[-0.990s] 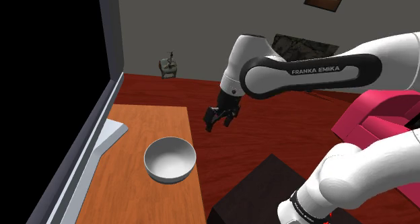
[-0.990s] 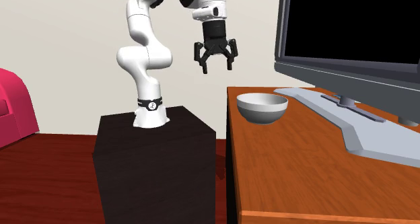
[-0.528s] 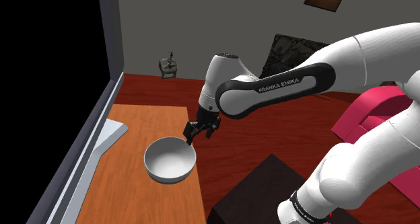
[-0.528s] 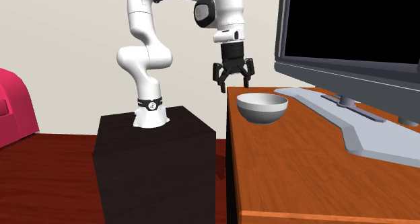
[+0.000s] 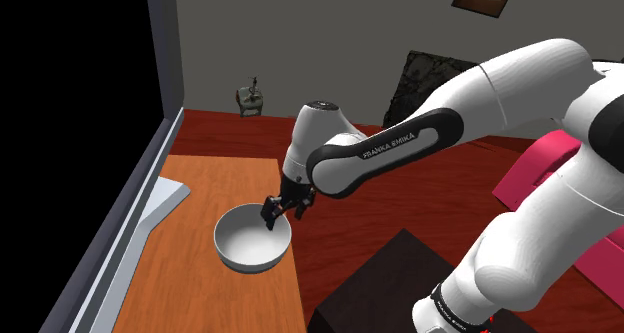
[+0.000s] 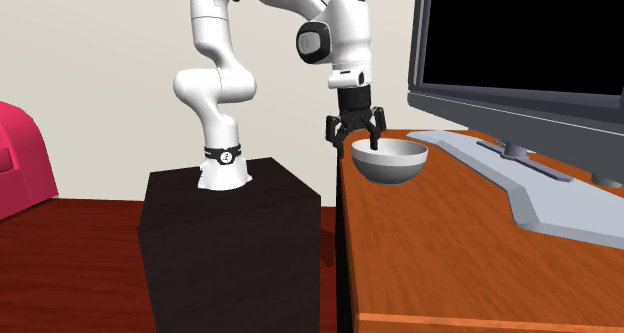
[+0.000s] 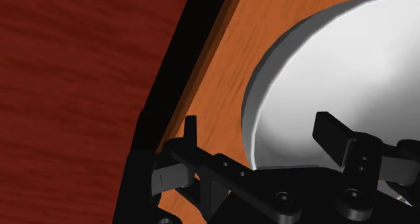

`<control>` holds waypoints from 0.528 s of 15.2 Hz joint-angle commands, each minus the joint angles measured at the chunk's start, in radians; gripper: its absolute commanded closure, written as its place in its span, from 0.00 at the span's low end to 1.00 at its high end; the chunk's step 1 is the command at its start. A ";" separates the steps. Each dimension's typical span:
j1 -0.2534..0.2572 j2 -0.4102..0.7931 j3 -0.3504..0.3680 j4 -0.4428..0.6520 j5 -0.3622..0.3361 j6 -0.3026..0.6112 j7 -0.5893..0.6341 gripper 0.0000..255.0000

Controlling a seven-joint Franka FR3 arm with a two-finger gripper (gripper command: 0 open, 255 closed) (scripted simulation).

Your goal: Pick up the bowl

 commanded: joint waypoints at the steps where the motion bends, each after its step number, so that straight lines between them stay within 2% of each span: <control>1: 0.000 0.024 0.003 -0.015 -0.007 0.038 0.004 0.00; 3: 0.000 0.024 0.002 -0.015 -0.007 0.038 0.004 0.00; 4: 0.000 0.024 0.002 -0.014 -0.007 0.037 0.003 1.00; 8: 0.000 0.024 0.002 -0.014 -0.007 0.037 0.003 1.00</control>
